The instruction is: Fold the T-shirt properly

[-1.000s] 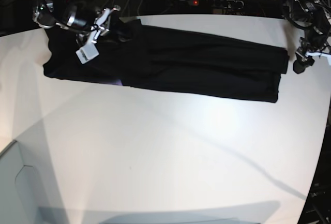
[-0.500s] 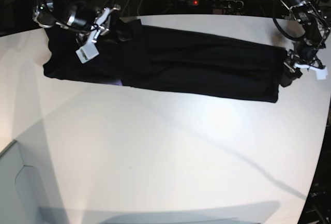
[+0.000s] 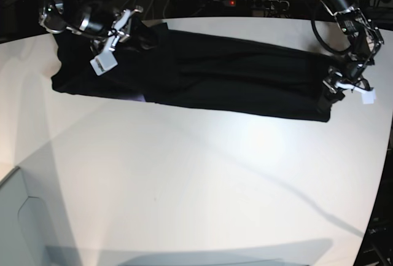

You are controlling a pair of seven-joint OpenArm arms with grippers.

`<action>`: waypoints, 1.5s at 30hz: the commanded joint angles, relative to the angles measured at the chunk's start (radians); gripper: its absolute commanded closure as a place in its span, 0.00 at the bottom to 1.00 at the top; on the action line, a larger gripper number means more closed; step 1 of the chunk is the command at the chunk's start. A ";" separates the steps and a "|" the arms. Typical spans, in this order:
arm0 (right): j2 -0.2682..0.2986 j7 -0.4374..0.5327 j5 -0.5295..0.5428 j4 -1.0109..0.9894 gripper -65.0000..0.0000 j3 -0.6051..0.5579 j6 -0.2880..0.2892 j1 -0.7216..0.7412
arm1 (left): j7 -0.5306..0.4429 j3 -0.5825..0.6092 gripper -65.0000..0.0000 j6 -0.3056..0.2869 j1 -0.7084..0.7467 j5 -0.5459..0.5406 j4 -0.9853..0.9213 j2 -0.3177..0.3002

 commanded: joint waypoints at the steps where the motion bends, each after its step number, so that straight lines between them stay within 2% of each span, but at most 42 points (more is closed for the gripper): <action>1: 0.005 0.018 0.027 0.015 0.76 0.003 -0.012 -0.001 | 0.054 0.006 0.25 0.020 0.011 0.056 -0.003 -0.003; 17: 0.005 0.018 0.027 0.015 0.76 0.003 -0.012 0.000 | 0.054 0.006 0.26 0.024 0.063 0.058 -0.003 -0.009; 19: 0.005 0.018 0.027 0.015 0.76 0.003 -0.012 0.000 | 0.054 0.006 0.35 0.024 0.063 0.058 -0.003 -0.007; 25: 0.005 0.018 0.027 0.015 0.76 0.003 -0.012 0.000 | 0.050 0.006 0.97 0.024 0.054 0.058 -0.003 -0.007; 26: 0.005 0.018 0.027 0.015 0.76 0.003 -0.012 0.000 | 0.048 0.006 1.00 0.021 0.054 0.058 -0.003 -0.009; 29: 0.005 0.018 0.027 0.015 0.76 0.003 -0.012 0.000 | 0.045 0.000 0.97 0.018 0.054 0.050 0.003 -0.012; 32: 0.005 0.021 0.027 0.015 0.76 0.003 -0.012 0.000 | 0.045 -0.004 1.00 0.018 0.052 0.047 0.006 -0.012; 45: 0.010 0.021 0.026 -0.010 0.76 0.005 -0.012 0.016 | 0.053 -0.213 1.00 0.016 0.052 0.045 0.008 -0.026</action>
